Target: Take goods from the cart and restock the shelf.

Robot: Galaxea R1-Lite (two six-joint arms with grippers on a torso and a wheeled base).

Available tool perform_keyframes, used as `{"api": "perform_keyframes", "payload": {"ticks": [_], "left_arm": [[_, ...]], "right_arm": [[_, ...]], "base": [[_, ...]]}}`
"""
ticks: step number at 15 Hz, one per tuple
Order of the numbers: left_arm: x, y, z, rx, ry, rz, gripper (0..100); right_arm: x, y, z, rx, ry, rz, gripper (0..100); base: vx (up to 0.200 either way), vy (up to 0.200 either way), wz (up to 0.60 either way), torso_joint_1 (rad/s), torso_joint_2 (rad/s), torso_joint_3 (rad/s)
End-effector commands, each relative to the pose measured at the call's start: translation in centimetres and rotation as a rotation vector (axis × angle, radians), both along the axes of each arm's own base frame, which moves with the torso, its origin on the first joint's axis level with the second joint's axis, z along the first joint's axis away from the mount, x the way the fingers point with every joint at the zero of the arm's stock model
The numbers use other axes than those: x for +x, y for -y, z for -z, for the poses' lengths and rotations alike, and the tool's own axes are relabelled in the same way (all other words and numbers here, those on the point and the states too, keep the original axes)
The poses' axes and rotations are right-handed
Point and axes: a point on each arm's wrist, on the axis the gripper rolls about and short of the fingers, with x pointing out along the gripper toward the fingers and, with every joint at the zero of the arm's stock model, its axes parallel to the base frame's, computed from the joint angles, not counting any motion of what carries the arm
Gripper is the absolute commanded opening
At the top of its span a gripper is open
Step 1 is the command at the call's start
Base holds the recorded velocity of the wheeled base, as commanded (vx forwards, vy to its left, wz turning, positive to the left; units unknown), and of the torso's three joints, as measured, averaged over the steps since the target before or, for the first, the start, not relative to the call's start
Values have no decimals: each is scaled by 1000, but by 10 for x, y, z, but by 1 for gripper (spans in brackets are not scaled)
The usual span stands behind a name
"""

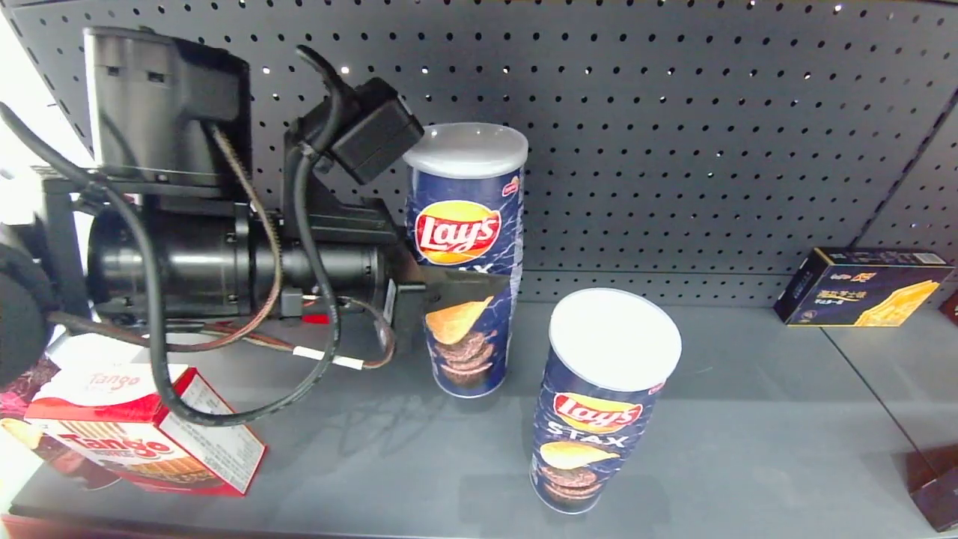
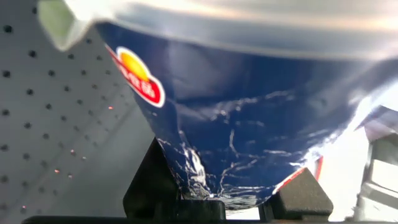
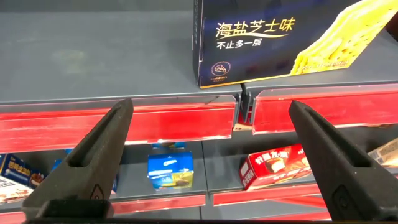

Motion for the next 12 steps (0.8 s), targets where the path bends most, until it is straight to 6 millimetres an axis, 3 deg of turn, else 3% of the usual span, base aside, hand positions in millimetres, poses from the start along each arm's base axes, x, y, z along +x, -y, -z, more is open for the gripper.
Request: {"api": "perform_keyframes", "payload": {"ticks": [1, 8, 12], "left_arm": [[26, 15, 14, 27, -29, -25, 0], [64, 34, 27, 6, -7, -40, 0], [76, 45, 33, -12, 20, -33, 0]], "right_arm": [[0, 0, 0, 0, -4, 0, 100], [0, 0, 0, 0, -5, 0, 100], [0, 0, 0, 0, -4, 0, 100]], "base": [[0, 0, 0, 0, 0, 0], [0, 0, 0, 0, 0, 0], [0, 0, 0, 0, 0, 0]]}}
